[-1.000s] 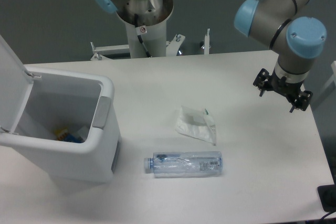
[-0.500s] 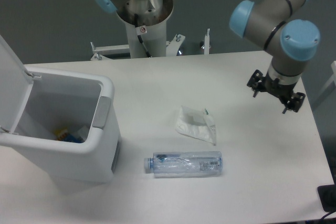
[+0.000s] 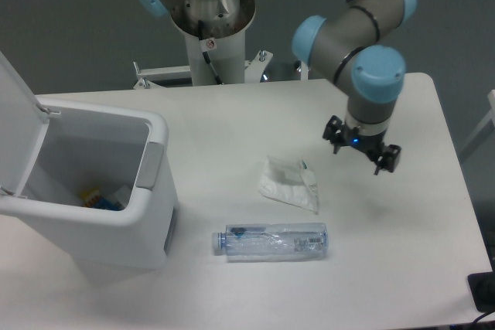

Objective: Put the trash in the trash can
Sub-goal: 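Move the gripper from rest toward the white crumpled wrapper, then lower the gripper onto the white wrapper and close to grasp it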

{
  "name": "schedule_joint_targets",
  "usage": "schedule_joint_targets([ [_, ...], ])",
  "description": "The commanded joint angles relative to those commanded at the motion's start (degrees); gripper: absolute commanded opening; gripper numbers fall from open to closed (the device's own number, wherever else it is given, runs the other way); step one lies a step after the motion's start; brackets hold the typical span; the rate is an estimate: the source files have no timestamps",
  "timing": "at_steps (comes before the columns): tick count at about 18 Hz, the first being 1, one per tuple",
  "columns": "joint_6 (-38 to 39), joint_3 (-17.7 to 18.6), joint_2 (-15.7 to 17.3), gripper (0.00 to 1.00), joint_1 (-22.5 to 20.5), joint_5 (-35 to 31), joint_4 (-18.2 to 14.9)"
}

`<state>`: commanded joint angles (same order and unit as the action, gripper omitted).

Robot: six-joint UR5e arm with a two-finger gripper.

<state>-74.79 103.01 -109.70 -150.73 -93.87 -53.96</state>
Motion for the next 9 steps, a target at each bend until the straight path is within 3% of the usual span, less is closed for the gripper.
schedule_joint_targets([
  [4, 0.09, 3.42, 0.54, 1.00, 2.20, 0.09, 0.53],
  [9, 3.07, 5.10, 0.01, 1.00, 6.50, -0.09, 1.93],
])
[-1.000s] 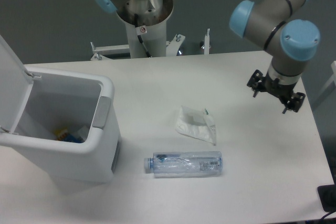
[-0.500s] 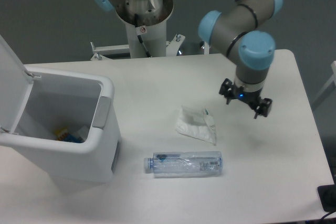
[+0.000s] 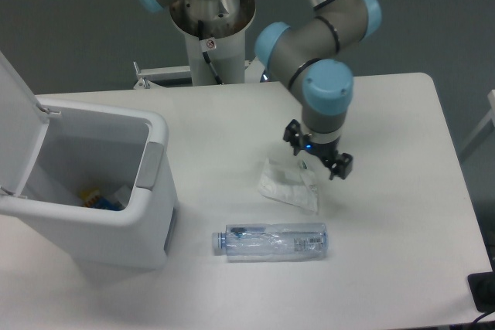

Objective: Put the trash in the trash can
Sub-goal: 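Lower the gripper onto the white wrapper and close to grasp it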

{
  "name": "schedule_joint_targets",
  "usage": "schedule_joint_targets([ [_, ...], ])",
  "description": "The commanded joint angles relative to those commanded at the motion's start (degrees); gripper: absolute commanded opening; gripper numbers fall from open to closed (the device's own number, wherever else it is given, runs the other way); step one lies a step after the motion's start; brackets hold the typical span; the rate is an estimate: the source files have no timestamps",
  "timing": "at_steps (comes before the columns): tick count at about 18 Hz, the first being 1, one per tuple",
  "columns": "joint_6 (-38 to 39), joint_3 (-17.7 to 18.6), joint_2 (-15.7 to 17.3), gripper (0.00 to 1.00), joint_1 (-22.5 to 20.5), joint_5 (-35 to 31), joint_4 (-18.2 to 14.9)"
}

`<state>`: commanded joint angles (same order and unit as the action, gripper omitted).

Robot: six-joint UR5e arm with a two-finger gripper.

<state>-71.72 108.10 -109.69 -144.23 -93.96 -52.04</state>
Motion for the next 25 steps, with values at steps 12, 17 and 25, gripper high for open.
schedule_joint_targets([
  [12, -4.02, 3.34, -0.27, 0.48, 2.03, -4.31, 0.01],
  [17, -4.57, 3.34, 0.17, 0.16, 1.76, -4.39, 0.00],
  [25, -4.57, 2.90, 0.44, 0.00, 0.97, -4.39, -0.52],
])
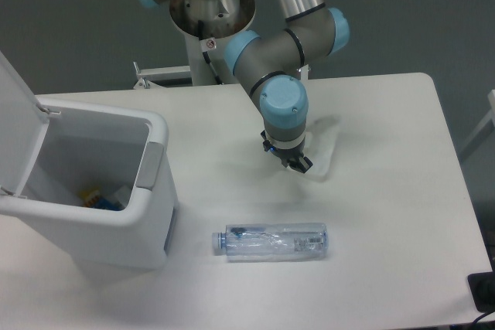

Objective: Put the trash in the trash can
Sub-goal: 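Lower the gripper onto the white wrapper and close to grasp it, then lift the wrapper and carry it over the open trash bin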

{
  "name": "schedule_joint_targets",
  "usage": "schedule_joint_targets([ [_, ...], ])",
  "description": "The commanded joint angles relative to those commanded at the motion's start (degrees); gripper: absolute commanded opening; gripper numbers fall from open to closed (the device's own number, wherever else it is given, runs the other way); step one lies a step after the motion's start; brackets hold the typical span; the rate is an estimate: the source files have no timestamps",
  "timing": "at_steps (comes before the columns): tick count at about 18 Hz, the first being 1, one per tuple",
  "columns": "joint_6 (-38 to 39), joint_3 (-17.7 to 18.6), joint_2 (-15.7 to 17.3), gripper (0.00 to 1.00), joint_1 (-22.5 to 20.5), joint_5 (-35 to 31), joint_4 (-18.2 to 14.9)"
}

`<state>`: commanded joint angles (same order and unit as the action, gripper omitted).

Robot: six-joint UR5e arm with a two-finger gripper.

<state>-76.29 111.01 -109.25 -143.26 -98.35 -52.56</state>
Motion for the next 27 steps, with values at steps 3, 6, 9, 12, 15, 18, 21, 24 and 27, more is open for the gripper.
schedule_joint_targets([
  [3, 0.17, -0.88, 0.79, 0.00, -0.96, 0.09, -1.13],
  [6, 0.61, -4.03, 1.32, 0.00, -1.67, 0.70, -5.96],
  [9, 3.40, -7.64, 1.23, 0.00, -1.67, 2.36, -7.21],
  [12, 9.83, -10.54, 0.71, 0.00, -1.93, 9.90, -7.21],
  [15, 16.15, -13.88, 0.09, 0.00, -2.37, 18.26, -7.21],
  [18, 19.33, -15.90, -0.18, 0.00, -2.37, 19.34, -7.12],
  [21, 22.14, -17.58, 0.17, 0.00, -1.76, 20.65, -6.51],
  [24, 24.95, -20.64, 0.53, 0.00, -0.54, 23.11, -5.89],
  [27, 29.78, -25.74, 0.44, 0.00, -0.09, 27.67, -5.89],
])
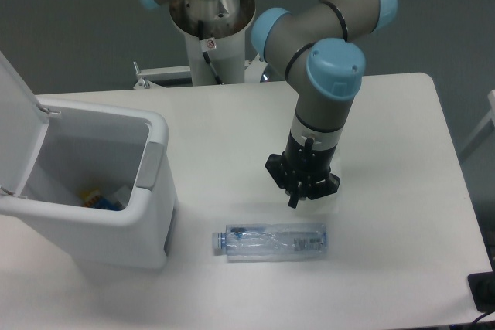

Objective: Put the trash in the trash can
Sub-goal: 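Lift the wrapper and carry it over the open trash bin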

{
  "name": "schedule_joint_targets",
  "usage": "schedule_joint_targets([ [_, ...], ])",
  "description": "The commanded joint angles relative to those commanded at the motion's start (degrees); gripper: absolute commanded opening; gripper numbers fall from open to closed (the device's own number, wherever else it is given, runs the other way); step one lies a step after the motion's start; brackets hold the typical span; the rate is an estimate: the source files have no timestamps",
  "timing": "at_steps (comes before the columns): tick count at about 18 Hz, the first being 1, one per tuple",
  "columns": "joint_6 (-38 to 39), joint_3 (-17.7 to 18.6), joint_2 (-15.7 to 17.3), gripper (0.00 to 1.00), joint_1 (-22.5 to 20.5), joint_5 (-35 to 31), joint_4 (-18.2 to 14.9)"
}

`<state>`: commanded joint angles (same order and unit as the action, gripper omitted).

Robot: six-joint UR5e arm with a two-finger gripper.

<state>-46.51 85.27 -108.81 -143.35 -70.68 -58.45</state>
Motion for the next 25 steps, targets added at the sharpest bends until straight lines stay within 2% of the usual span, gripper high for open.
schedule_joint_targets([
  [5, 3.61, -5.19, 0.26, 0.00, 0.44, 6.68, 0.09],
  [9, 6.69, -6.95, 1.49, 0.00, 0.62, 10.56, 0.09],
  [13, 7.83, -6.96, 3.95, 0.00, 3.16, 13.63, 0.09],
  [16, 10.11, -6.87, 6.23, 0.00, 5.44, 20.30, 0.09],
  [19, 10.12, -6.25, 8.61, 0.00, 8.51, 20.67, 0.09],
  [23, 10.29, -5.82, 8.88, 0.00, 12.20, 20.32, 1.14],
  [25, 10.12, -4.15, 9.22, 0.00, 15.02, 20.06, 1.32],
])
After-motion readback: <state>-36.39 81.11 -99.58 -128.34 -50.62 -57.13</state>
